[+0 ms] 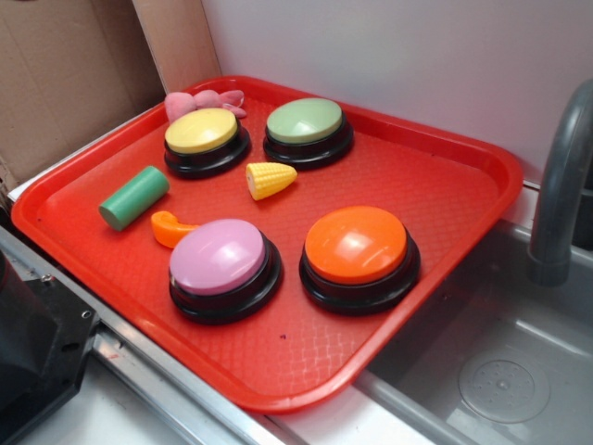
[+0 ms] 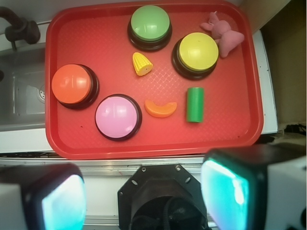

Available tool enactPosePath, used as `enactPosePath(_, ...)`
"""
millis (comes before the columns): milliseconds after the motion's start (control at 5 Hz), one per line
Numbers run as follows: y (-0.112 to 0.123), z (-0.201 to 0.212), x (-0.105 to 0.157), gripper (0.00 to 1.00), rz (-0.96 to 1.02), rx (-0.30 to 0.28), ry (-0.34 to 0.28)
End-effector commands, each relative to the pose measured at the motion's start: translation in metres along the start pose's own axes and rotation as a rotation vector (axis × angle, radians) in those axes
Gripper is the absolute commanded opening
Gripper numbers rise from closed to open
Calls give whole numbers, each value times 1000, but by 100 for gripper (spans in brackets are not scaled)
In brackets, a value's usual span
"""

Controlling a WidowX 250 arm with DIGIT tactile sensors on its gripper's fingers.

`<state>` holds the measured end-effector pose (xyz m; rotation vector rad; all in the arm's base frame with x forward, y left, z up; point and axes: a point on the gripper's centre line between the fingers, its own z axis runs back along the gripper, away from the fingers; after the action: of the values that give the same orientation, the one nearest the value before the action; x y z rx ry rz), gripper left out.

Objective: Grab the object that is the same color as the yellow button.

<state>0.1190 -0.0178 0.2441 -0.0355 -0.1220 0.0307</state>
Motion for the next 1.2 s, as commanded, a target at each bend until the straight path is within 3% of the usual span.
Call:
enactPosePath(0,0,0,0,100,0,0,0)
enactPosePath(400,5,-54,46,100,72,28,-34)
enactPosePath(800,12,-110,91,100,133,59,-6)
enactPosePath(1000,15,-137,107,100,122,45,6)
